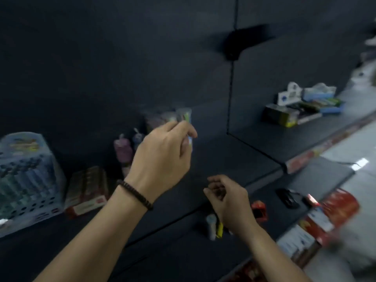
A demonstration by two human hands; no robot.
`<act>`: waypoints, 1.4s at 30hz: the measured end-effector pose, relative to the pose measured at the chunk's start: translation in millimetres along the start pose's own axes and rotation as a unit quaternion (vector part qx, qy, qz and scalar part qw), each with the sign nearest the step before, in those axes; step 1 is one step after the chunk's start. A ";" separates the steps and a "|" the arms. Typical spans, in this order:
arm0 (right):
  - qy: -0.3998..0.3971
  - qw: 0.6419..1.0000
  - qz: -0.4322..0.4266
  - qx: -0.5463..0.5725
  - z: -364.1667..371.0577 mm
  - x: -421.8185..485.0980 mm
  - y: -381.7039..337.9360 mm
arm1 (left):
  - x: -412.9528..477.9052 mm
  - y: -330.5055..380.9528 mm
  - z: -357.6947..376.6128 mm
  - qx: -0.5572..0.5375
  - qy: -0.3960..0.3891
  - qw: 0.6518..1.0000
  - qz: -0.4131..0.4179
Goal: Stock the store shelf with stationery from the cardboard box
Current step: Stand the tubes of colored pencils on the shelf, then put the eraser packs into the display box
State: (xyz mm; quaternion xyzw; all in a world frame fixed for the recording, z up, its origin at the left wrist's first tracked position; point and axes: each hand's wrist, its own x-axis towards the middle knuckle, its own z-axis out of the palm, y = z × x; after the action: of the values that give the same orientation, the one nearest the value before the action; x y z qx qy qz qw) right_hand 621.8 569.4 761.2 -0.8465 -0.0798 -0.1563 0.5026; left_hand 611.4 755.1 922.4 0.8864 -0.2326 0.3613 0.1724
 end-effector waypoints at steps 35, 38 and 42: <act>0.147 0.607 0.770 0.135 -336.4 -769.0 662.7 | -595.4 630.6 606.2 -0.091 -0.822 0.555 0.089; 0.149 0.594 0.774 0.159 -310.4 -790.8 754.4 | -668.5 645.1 675.8 -0.077 -0.831 0.550 0.042; 0.176 0.596 0.767 0.160 -268.4 -806.1 873.2 | -740.8 655.7 758.7 -0.094 -0.820 0.564 -0.023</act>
State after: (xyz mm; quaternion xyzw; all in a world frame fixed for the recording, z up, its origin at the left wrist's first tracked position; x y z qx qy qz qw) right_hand 71.0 -69.0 -118.2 -0.4581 0.6650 0.1555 0.5689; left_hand 217.2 63.1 -36.8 0.7856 -0.2860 -0.5487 -0.0015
